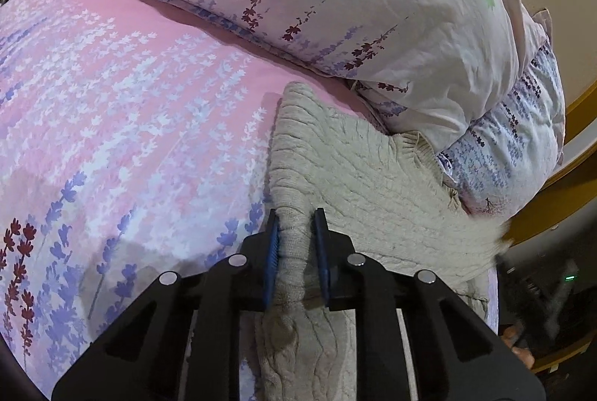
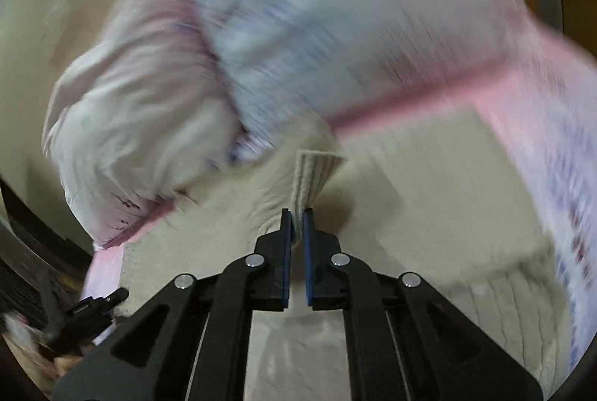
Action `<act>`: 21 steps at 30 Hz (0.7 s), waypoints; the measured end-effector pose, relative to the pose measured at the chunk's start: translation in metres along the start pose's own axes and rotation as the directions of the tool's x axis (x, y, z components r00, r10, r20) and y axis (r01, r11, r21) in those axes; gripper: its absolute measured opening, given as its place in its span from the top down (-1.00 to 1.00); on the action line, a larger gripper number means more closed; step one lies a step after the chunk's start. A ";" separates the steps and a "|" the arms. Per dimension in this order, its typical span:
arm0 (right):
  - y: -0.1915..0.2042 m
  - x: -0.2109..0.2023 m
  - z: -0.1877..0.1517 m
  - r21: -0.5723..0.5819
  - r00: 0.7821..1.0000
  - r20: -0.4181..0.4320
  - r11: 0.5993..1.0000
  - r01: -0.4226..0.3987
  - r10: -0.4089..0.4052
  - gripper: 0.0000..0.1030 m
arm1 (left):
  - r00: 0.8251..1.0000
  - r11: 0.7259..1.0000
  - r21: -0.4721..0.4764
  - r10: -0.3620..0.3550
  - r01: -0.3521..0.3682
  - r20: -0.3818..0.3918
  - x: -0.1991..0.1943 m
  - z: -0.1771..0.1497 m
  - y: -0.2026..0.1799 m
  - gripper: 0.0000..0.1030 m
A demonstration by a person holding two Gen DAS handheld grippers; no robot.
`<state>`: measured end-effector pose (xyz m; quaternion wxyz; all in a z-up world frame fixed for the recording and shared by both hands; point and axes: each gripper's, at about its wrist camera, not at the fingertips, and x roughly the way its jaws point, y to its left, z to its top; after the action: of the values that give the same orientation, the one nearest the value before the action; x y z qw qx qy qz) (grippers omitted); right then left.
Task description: Fold small clothes
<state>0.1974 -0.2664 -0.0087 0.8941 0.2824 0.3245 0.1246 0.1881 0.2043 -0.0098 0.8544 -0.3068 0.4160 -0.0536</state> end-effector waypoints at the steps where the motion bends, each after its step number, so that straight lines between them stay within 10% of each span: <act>1: -0.018 0.007 -0.001 0.071 0.999 -0.048 0.997 -0.021 0.025 0.80 | 1.000 1.000 -0.004 -0.005 0.005 -0.003 0.000 0.001 0.000 0.65; 10: -0.057 0.022 0.003 0.275 0.983 -0.081 0.952 -0.136 0.164 0.43 | 1.000 0.999 -0.041 -0.004 0.003 -0.010 0.001 0.001 0.001 0.64; 14: -0.058 0.023 0.004 0.254 0.988 -0.072 0.960 -0.118 0.140 0.87 | 1.000 0.999 -0.038 0.003 -0.003 -0.008 0.002 0.001 0.000 0.64; 21: -0.052 -0.001 -0.007 0.192 0.997 -0.018 0.979 -0.070 0.075 0.88 | 1.000 0.999 -0.037 -0.004 0.004 0.001 0.003 0.000 0.005 0.79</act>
<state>0.1942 -0.3061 -0.0430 0.8534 0.3773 0.3357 0.1290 0.1892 0.2076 -0.0147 0.8486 -0.3234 0.4160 -0.0474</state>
